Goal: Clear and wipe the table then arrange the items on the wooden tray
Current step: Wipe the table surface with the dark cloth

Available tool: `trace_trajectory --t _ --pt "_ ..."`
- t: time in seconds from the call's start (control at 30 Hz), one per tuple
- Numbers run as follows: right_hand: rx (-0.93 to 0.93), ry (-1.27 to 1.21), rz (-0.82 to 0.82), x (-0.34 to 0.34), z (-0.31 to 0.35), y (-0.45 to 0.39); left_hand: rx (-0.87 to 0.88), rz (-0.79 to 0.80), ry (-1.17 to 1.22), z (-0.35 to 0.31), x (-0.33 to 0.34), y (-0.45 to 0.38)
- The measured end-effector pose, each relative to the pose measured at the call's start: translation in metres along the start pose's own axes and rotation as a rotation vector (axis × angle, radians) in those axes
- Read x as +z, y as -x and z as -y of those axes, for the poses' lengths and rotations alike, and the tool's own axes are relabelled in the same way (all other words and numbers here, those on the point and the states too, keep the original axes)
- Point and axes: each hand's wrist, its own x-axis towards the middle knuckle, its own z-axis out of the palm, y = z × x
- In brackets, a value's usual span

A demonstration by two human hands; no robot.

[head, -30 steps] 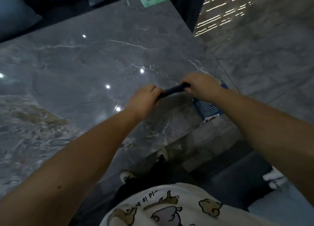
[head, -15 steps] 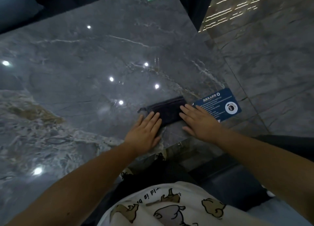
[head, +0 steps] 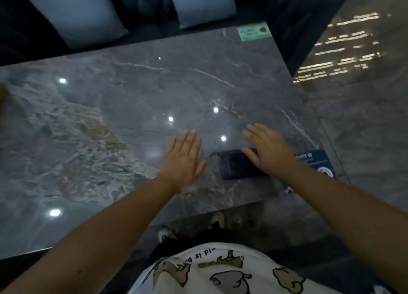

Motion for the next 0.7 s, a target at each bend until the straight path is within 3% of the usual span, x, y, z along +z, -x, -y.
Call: trace_trajectory --t 0.2,0.4,0.7 --pt "-0.071 0.017 0.035 0.008 0.085 -0.053 -0.270 -0.019 -0.045 0.045 -0.019 0.054" --pt "-0.270 0.002 0.113 0.025 0.173 -0.085 -0.467 -0.052 -0.046 0.103 -0.021 0.128" --pt "-0.450 0.028 0.149 0.055 0.330 -0.135 -0.641 -0.099 -0.037 0.225 -0.020 0.233"
